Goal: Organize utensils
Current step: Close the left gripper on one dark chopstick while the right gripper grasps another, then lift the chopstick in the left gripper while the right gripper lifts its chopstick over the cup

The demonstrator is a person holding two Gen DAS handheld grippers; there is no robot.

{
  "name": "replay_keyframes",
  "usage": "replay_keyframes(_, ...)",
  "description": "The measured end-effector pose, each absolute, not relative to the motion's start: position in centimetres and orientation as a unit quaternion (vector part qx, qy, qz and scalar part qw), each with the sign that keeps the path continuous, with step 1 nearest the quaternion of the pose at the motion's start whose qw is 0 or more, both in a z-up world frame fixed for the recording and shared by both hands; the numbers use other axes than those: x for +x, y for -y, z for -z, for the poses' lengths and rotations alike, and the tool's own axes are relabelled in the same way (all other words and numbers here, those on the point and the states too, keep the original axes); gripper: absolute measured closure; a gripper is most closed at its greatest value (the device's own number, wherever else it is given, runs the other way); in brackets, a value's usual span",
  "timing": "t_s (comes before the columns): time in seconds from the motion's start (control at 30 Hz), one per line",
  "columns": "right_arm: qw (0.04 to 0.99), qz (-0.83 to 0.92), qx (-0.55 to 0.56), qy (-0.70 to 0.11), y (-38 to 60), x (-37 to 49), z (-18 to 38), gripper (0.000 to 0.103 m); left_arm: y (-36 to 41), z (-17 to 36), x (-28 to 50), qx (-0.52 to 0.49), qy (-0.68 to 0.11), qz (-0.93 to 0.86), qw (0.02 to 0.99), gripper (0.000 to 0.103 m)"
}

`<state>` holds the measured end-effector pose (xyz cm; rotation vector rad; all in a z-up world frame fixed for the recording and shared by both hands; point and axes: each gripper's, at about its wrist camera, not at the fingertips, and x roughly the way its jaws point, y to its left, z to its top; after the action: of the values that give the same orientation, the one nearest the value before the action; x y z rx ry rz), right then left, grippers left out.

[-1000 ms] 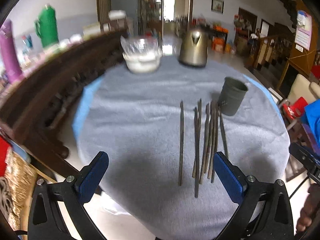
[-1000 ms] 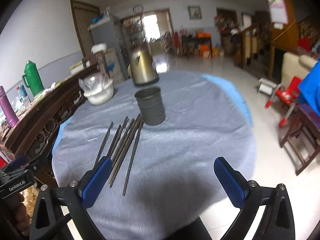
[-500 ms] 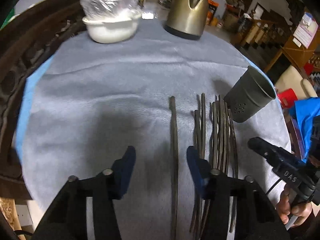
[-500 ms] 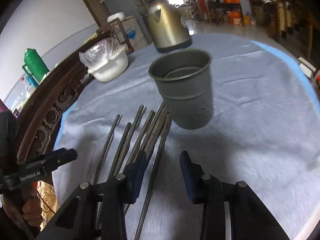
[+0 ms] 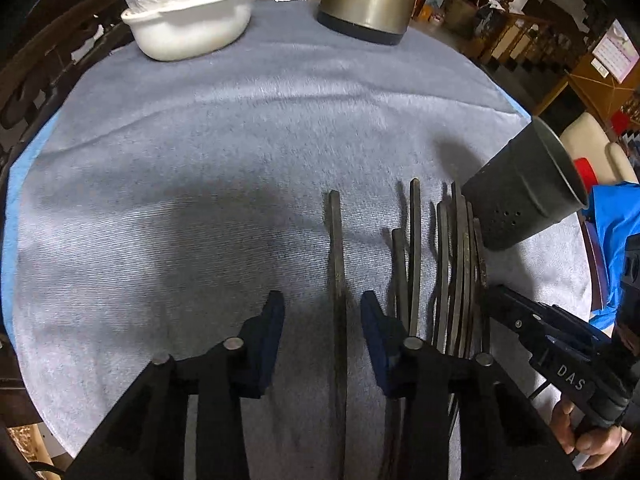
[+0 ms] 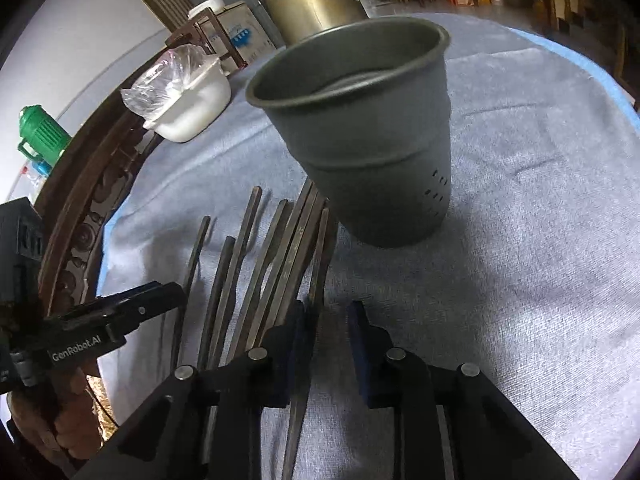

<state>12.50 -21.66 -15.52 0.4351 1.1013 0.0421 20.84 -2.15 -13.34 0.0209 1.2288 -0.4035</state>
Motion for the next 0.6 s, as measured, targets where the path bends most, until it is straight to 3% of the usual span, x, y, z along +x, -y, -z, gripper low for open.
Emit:
replay_keyframes(0.2,0.822,-0.029,0.212,-0.529,21.4,13.0,15.6,0.092,2.8,14.1,22.5,0.000,-0.588,0.196,0.785,0.093)
replay_keyframes(0.6,0.841,-0.089,0.239,-0.478,23.6,10.1,12.8,0.097,0.1,9.7,20.8,-0.027,-0.531,0.206,0.821,0.095)
